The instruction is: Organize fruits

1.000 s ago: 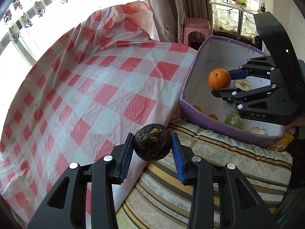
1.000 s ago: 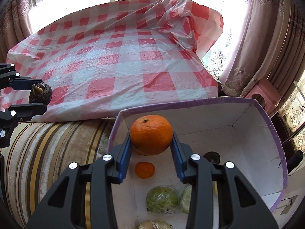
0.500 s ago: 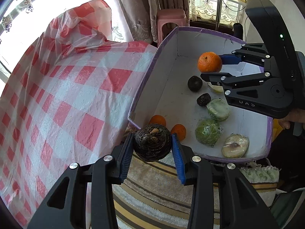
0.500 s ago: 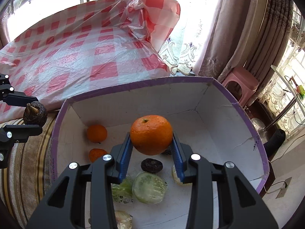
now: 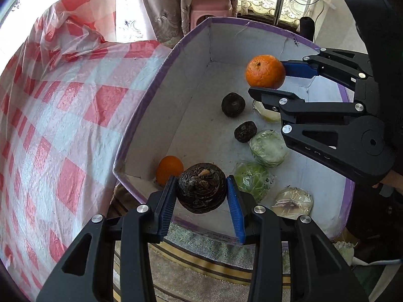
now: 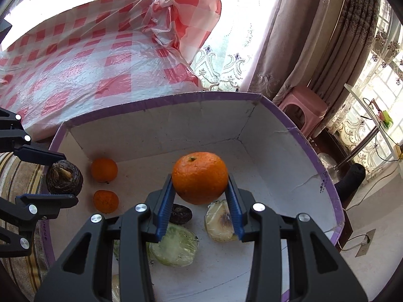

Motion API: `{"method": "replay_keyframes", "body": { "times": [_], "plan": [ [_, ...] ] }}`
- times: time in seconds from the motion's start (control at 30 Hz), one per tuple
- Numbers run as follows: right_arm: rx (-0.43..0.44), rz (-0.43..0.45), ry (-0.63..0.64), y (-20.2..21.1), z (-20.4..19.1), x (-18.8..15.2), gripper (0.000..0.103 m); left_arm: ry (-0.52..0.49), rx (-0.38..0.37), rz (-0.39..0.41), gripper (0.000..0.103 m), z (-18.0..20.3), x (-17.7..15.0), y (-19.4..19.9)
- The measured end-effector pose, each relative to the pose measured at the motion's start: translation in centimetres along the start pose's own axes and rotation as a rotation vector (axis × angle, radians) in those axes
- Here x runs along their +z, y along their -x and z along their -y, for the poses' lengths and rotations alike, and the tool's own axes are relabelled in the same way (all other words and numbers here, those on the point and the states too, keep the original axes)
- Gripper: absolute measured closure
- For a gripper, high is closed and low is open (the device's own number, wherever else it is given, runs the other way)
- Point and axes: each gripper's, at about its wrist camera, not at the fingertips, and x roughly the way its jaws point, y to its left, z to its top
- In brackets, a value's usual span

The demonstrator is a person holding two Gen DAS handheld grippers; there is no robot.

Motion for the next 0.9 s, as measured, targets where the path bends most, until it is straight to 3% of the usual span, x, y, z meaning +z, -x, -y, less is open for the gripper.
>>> {"method": "replay_keyframes", "body": {
  "times": [0.23, 0.3, 0.37, 0.43, 0.5, 0.6, 0.7, 0.9],
  "plan": [
    [-0.009, 0.002, -0.006, -0.1, 0.1, -0.1, 0.062, 0.019, -0.022, -0.022, 0.064, 0.3, 0.2, -0.8],
    [-0.019, 0.011, -0.009, 0.1, 0.1, -0.1, 0.056, 0.028, -0.027, -0.025, 0.063, 0.2, 0.3, -1.0],
    [-0.035, 0.023, -0.012, 0.4, 0.3, 0.0, 0.043, 0.042, -0.029, -0.026, 0.061, 0.1, 0.4, -1.0],
    [-0.039, 0.027, -0.014, 0.5, 0.4, 0.1, 0.041, 0.055, -0.032, -0.022, 0.055, -0.1, 0.5, -1.1],
    [-0.048, 0.029, -0.016, 0.6, 0.5, 0.1, 0.036, 0.079, -0.030, -0.013, 0.040, -0.3, 0.5, -0.9],
    [-0.080, 0.041, -0.011, 1.0, 0.3, 0.0, 0.027, 0.162, -0.007, 0.011, 0.027, -0.6, -0.2, 0.0],
    [-0.104, 0.050, -0.006, 1.4, 0.2, -0.2, 0.020, 0.278, -0.037, 0.053, 0.016, -0.8, -1.2, 1.5],
    [-0.109, 0.054, -0.018, 1.9, 0.2, -0.5, 0.019, 0.483, -0.076, 0.097, 0.015, -1.3, -3.6, 3.0]
  ]
}}
